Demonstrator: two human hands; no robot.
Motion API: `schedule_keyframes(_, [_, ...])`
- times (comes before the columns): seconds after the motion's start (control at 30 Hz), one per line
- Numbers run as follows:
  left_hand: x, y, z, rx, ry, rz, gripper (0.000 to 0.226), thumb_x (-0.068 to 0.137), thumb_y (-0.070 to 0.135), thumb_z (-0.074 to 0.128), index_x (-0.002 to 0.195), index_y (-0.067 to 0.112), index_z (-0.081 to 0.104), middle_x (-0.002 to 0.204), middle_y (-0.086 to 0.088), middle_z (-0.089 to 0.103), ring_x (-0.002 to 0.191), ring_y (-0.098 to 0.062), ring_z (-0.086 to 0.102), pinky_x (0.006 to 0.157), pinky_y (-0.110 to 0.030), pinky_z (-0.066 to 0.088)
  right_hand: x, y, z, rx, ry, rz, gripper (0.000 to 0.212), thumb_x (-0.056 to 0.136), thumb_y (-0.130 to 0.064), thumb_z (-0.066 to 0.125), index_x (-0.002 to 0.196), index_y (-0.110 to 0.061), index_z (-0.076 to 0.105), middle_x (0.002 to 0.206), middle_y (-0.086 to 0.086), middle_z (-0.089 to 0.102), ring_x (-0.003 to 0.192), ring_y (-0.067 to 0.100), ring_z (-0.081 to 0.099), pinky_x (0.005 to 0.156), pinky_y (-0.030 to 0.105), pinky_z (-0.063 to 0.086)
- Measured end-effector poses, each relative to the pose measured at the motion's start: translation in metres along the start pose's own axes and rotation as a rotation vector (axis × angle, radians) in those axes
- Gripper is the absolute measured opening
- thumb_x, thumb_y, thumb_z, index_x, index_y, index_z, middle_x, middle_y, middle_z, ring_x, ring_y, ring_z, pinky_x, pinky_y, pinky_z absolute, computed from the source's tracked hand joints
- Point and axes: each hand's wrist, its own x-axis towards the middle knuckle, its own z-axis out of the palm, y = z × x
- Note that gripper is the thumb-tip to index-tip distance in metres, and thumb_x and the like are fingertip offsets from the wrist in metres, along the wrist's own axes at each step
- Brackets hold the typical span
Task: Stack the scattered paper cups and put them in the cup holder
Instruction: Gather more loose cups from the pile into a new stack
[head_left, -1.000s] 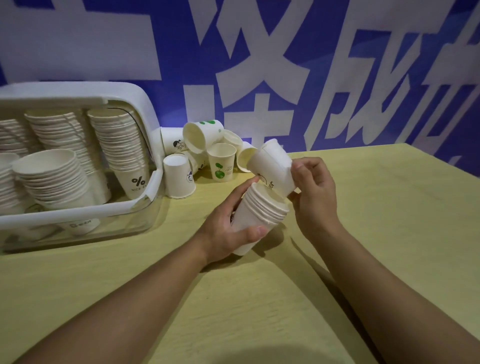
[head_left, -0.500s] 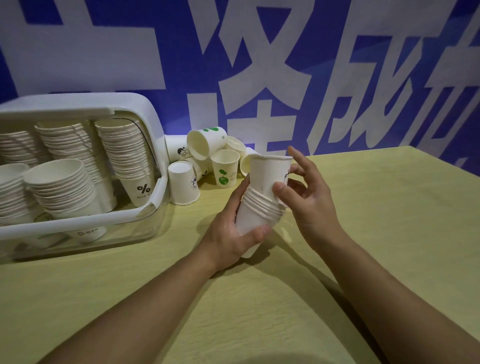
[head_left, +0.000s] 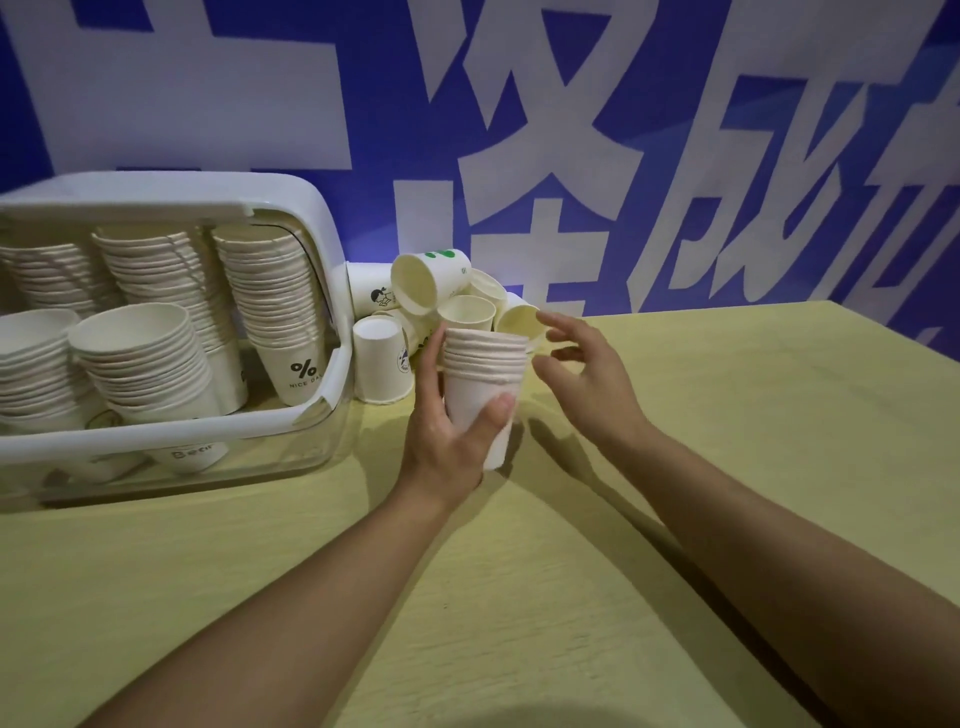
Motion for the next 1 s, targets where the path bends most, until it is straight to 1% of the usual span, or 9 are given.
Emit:
schedule_keyframes(0.1, [0.009,-0.003,-0.004,-0.133,0.145,-0.05,0.083,0.07,0.052,0.072,0.14,0.052,0.029,0.144,-0.001,0.053,0.117,-0.014,0.064,0.095,-0.037,0.057,0.057,0.014,0.012,-0.273,-0.007,0.044,0.05,0.092,-0.024,0.069,0.137,-0.035,0.053,0.138,-0.001,0.047,0.115,0.013,0.051,0.105,0.04,0.048])
schedule_keyframes(0.2, [0.014,-0.007,-0.005,-0.175,0.177,-0.088,0.086,0.068,0.052,0.072,0.142,0.047,0.029,0.141,0.003,0.056,0.112,-0.011,0.066,0.095,-0.038,0.057,0.1,0.024,0.02,-0.394,-0.068,0.08,0.051,0.09,-0.03,0.071,0.138,-0.035,0.053,0.146,0.003,0.041,0.129,0.024,0.046,0.105,0.038,0.045])
schedule_keyframes(0.33, [0.018,-0.016,-0.004,-0.199,0.188,-0.101,0.076,0.071,0.047,0.076,0.135,0.061,0.037,0.14,-0.003,0.058,0.11,-0.034,0.067,0.094,-0.06,0.055,0.122,0.035,0.029,-0.424,-0.143,0.095,0.045,0.09,-0.042,0.07,0.131,-0.029,0.058,0.145,0.004,0.042,0.115,0.017,0.05,0.089,0.027,0.042])
schedule_keyframes(0.43, [0.018,-0.017,-0.003,-0.206,0.172,-0.099,0.074,0.072,0.046,0.078,0.132,0.064,0.038,0.139,-0.005,0.058,0.109,-0.04,0.067,0.091,-0.064,0.054,0.123,0.042,0.034,-0.379,-0.087,0.106,0.042,0.086,-0.052,0.072,0.117,-0.026,0.061,0.138,0.004,0.049,0.104,0.014,0.051,0.085,0.028,0.048])
schedule_keyframes(0.57, [0.016,-0.015,-0.001,-0.191,0.142,-0.078,0.081,0.071,0.048,0.075,0.14,0.053,0.034,0.14,0.002,0.056,0.112,-0.019,0.067,0.092,-0.046,0.059,0.113,0.045,0.031,-0.262,0.054,0.145,0.038,0.086,-0.042,0.075,0.112,-0.021,0.057,0.129,0.005,0.05,0.101,0.018,0.056,0.078,0.026,0.05])
schedule_keyframes(0.63, [0.015,-0.012,-0.002,-0.2,0.139,-0.068,0.084,0.07,0.049,0.074,0.143,0.049,0.032,0.138,0.009,0.056,0.111,-0.006,0.065,0.088,-0.032,0.058,0.105,0.044,0.027,-0.221,0.066,0.174,0.047,0.084,-0.035,0.078,0.121,-0.021,0.053,0.131,0.005,0.048,0.105,0.021,0.057,0.079,0.027,0.054])
schedule_keyframes(0.73, [0.013,-0.009,-0.002,-0.18,0.123,-0.068,0.089,0.074,0.046,0.073,0.151,0.038,0.029,0.139,0.011,0.053,0.106,0.006,0.063,0.078,-0.016,0.054,0.089,0.041,0.015,-0.194,0.01,0.216,0.073,0.082,-0.031,0.08,0.141,-0.027,0.038,0.142,0.004,0.042,0.119,0.023,0.053,0.093,0.036,0.056])
schedule_keyframes(0.87, [0.01,-0.007,-0.003,-0.127,0.071,-0.076,0.093,0.073,0.054,0.072,0.153,0.043,0.025,0.143,0.007,0.051,0.108,0.002,0.062,0.077,-0.018,0.056,0.05,0.033,-0.01,-0.156,-0.16,0.236,0.096,0.084,-0.026,0.081,0.152,-0.039,0.015,0.148,0.002,0.036,0.121,0.022,0.049,0.097,0.042,0.052])
schedule_keyframes(1.0, [0.005,-0.004,-0.003,-0.101,-0.012,-0.067,0.089,0.07,0.058,0.071,0.148,0.052,0.029,0.135,0.016,0.057,0.109,-0.002,0.064,0.081,-0.022,0.056,0.016,0.022,-0.029,0.001,-0.025,0.186,0.092,0.084,-0.022,0.081,0.15,-0.038,0.02,0.144,0.0,0.04,0.12,0.02,0.051,0.088,0.032,0.054])
